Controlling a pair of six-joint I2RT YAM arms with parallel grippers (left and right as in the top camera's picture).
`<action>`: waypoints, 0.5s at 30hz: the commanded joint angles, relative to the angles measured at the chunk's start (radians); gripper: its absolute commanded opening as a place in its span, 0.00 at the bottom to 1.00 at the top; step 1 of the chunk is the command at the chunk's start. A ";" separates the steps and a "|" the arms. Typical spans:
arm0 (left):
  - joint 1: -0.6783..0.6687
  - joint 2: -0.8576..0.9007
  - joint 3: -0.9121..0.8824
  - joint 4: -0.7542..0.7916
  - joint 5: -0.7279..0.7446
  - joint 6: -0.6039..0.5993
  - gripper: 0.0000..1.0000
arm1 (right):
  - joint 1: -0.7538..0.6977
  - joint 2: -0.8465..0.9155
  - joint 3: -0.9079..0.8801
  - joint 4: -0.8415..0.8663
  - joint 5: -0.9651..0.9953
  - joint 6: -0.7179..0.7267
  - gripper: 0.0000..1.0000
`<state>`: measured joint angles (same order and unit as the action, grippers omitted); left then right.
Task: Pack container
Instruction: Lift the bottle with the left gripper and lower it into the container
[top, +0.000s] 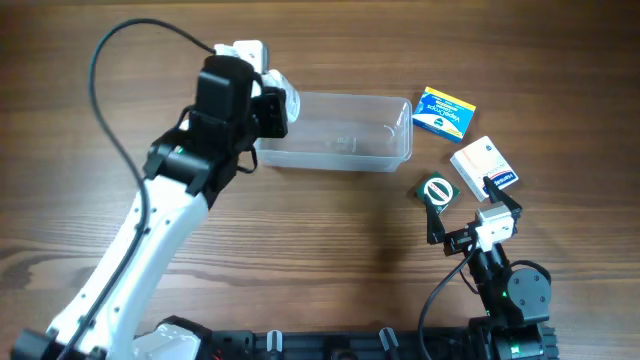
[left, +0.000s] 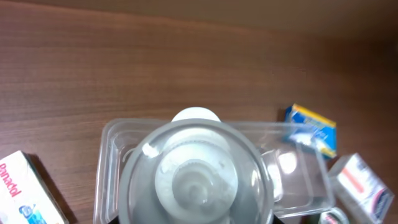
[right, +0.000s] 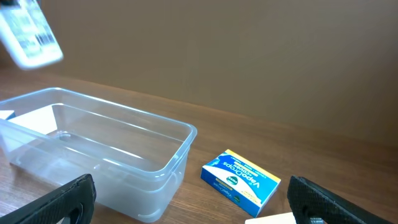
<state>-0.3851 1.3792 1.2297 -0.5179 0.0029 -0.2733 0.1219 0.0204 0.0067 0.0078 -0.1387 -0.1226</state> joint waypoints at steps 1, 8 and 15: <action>-0.008 0.057 0.027 0.029 0.006 0.127 0.29 | 0.002 -0.006 -0.002 0.005 -0.019 -0.008 1.00; -0.008 0.132 0.027 0.048 -0.083 0.182 0.28 | 0.002 -0.006 -0.002 0.005 -0.019 -0.008 1.00; 0.011 0.200 0.027 0.048 -0.135 0.187 0.27 | 0.002 -0.006 -0.002 0.005 -0.019 -0.009 1.00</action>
<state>-0.3862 1.5517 1.2297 -0.4850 -0.0982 -0.1051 0.1219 0.0204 0.0067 0.0074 -0.1387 -0.1226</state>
